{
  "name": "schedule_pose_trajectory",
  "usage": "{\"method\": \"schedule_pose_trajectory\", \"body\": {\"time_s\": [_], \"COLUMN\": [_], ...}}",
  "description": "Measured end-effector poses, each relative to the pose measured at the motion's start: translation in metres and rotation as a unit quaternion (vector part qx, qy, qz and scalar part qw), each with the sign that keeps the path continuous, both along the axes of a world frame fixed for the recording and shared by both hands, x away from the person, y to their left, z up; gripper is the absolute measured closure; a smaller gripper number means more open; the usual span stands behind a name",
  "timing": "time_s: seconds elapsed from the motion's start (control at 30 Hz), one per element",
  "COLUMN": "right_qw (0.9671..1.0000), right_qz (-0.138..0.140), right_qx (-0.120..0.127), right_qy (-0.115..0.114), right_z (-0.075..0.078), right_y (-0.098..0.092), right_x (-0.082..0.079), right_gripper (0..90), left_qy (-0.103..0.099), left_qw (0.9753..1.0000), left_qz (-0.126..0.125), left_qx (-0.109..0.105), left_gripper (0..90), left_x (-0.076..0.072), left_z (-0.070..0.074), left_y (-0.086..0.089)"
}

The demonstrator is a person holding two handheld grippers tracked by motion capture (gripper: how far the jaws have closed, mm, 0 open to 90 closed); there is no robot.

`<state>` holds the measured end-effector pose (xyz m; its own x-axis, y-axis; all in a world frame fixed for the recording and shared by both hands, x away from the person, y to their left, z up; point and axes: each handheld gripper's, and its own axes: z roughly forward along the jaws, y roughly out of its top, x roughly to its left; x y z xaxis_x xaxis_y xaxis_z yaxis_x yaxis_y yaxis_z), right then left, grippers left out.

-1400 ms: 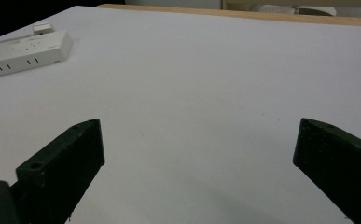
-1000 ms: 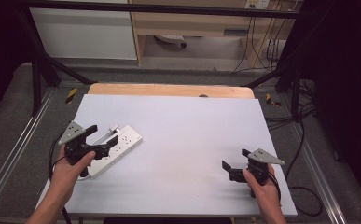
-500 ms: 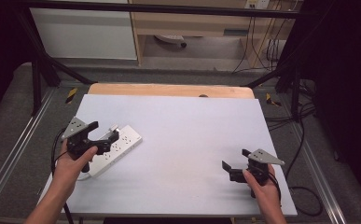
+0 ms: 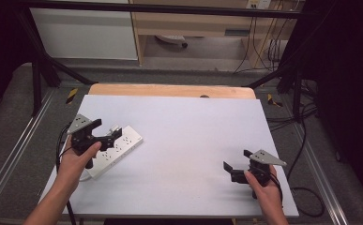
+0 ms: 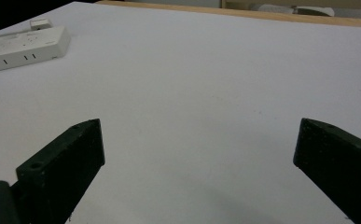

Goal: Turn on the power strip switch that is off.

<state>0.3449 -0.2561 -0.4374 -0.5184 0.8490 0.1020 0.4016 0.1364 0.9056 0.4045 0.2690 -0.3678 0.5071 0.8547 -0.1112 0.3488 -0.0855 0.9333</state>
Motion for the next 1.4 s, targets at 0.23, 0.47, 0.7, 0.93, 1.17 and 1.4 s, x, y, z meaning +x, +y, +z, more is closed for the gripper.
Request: {"method": "schedule_pose_trajectory", "body": {"time_s": [0.23,0.47,0.7,0.93,1.17,1.4], "right_qw": [1.0000,1.0000,1.0000,1.0000,1.0000,1.0000], "right_qz": [-0.001,-0.001,-0.002,-0.004,-0.004,-0.004], "right_qx": [0.001,0.000,0.001,0.002,0.002,0.003], "right_qy": [0.000,-0.001,-0.002,-0.001,-0.002,-0.002], "right_z": [0.000,0.000,0.000,0.001,0.001,0.001], "right_y": [-0.001,-0.001,-0.001,-0.002,-0.003,-0.003], "right_x": [0.000,0.000,0.000,-0.001,-0.001,-0.001], "right_gripper": [2.3,2.3,2.2,2.3,2.3,2.2], "left_qy": [-0.002,0.000,0.000,0.003,0.007,0.010], "left_qw": [1.0000,0.9999,0.9998,0.9997,0.9995,0.9994], "left_qz": [0.007,0.011,0.016,0.018,0.022,0.024], "left_qx": [0.002,0.005,0.008,0.013,0.021,0.025], "left_gripper": [5.8,5.8,6.0,6.1,6.2,6.2], "left_x": [0.007,0.013,0.017,0.022,0.027,0.030], "left_z": [0.000,-0.002,-0.005,-0.008,-0.012,-0.014], "left_y": [-0.002,-0.003,-0.003,-0.005,-0.007,-0.008]}}
